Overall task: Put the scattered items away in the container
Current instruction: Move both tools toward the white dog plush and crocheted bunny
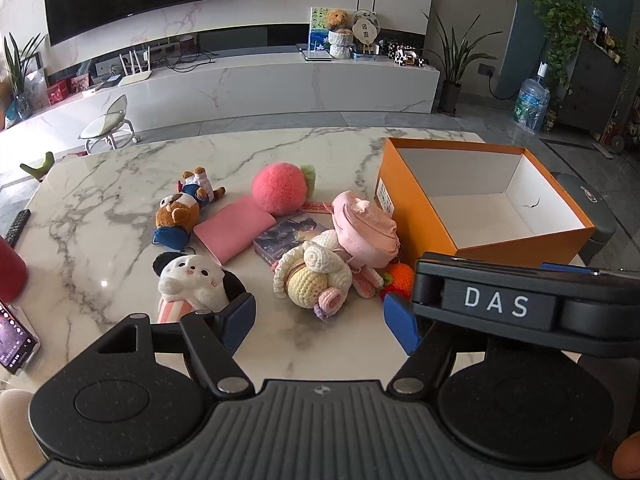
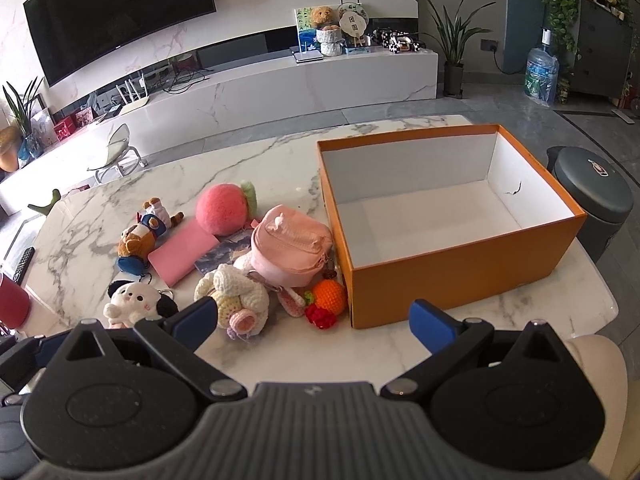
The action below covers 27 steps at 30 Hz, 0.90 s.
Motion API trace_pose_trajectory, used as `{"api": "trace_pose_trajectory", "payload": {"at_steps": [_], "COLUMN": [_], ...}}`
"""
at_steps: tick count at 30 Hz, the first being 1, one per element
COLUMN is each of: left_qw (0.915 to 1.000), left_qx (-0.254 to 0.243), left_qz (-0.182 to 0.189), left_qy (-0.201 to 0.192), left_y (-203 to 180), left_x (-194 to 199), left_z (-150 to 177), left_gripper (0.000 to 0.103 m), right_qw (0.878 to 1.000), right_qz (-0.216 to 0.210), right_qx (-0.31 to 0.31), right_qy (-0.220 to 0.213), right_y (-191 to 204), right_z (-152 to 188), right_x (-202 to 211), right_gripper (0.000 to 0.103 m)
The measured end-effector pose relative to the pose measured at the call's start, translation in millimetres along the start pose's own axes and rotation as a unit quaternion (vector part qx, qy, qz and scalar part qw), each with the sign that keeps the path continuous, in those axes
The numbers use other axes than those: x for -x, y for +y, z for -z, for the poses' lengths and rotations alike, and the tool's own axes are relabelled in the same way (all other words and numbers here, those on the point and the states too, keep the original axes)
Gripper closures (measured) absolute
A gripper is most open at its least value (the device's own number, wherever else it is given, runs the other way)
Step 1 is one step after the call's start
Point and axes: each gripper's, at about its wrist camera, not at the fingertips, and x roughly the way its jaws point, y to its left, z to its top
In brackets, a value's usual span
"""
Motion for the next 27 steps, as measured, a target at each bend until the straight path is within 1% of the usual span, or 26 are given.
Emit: {"api": "trace_pose_trajectory", "payload": {"at_steps": [2, 5, 7, 10, 11, 12, 13, 14, 15, 16, 18, 19, 20, 23, 25, 27], "left_qw": [0.9999, 0.9999, 0.9997, 0.9994, 0.9993, 0.9992, 0.9992, 0.9991, 0.9991, 0.9992, 0.9992, 0.9993, 0.9993, 0.9986, 0.998, 0.9972], "left_qx": [0.016, 0.015, 0.024, 0.032, 0.032, 0.032, 0.031, 0.031, 0.033, 0.034, 0.033, 0.03, 0.028, 0.037, 0.041, 0.044], "left_qz": [0.001, 0.002, -0.006, -0.011, -0.016, -0.022, -0.025, -0.026, -0.023, -0.018, -0.012, -0.009, -0.01, -0.013, -0.021, -0.038], "left_qy": [-0.002, -0.001, 0.007, 0.012, 0.012, 0.01, 0.009, 0.009, 0.011, 0.013, 0.017, 0.019, 0.024, 0.037, 0.043, 0.047], "left_y": [5.3, 12.1, 18.5, 29.3, 31.9, 34.5, 36.6, 38.3, 40.4, 42.0, 43.7, 44.3, 45.1, 50.8, 55.8, 61.7], "left_x": [-2.8, -7.2, -11.7, -16.3, -17.5, -19.1, -21.2, -23.3, -26.0, -28.9, -34.8, -38.2, -42.0, -53.1, -59.6, -65.9], "left_z": [0.9, 1.1, 0.2, -1.3, -1.8, -2.4, -2.8, -3.5, -4.5, -5.4, -5.5, -5.2, -4.9, -3.5, -3.3, -3.3], "left_gripper": [0.019, 0.019, 0.019, 0.019, 0.02, 0.023, 0.025, 0.03, 0.037, 0.04, 0.052, 0.056, 0.063, 0.07, 0.07, 0.07], "right_qw": [1.0, 1.0, 1.0, 0.999, 0.999, 0.999, 0.999, 0.999, 0.999, 0.999, 0.998, 0.998, 0.997, 0.995, 0.993, 0.991], "right_qz": [-0.002, -0.004, -0.008, -0.02, -0.024, -0.027, -0.032, -0.039, -0.045, -0.05, -0.058, -0.06, -0.062, -0.08, -0.093, -0.101], "right_qx": [-0.005, -0.01, -0.011, -0.008, -0.007, -0.006, -0.005, -0.006, -0.007, -0.006, 0.006, 0.015, 0.023, 0.034, 0.041, 0.049], "right_qy": [-0.004, -0.008, -0.017, -0.028, -0.03, -0.028, -0.024, -0.019, -0.009, 0.002, 0.019, 0.025, 0.031, 0.049, 0.059, 0.067], "right_y": [-1.7, -4.2, -5.7, -8.5, -9.2, -9.8, -10.1, -10.8, -10.9, -9.9, -5.6, -2.8, 0.1, 5.8, 9.9, 16.1], "right_z": [-0.7, -1.4, -1.4, -3.6, -4.6, -5.5, -6.3, -6.5, -6.2, -5.5, -2.3, -0.6, 1.3, 3.0, 3.6, 3.4], "right_x": [-1.1, -4.5, -6.6, -11.1, -13.2, -16.0, -20.2, -24.4, -30.3, -35.7, -46.8, -51.5, -56.1, -69.2, -76.7, -84.9], "right_gripper": [0.001, 0.001, 0.001, 0.003, 0.007, 0.01, 0.019, 0.028, 0.031, 0.034, 0.041, 0.048, 0.053, 0.059, 0.061, 0.061]}}
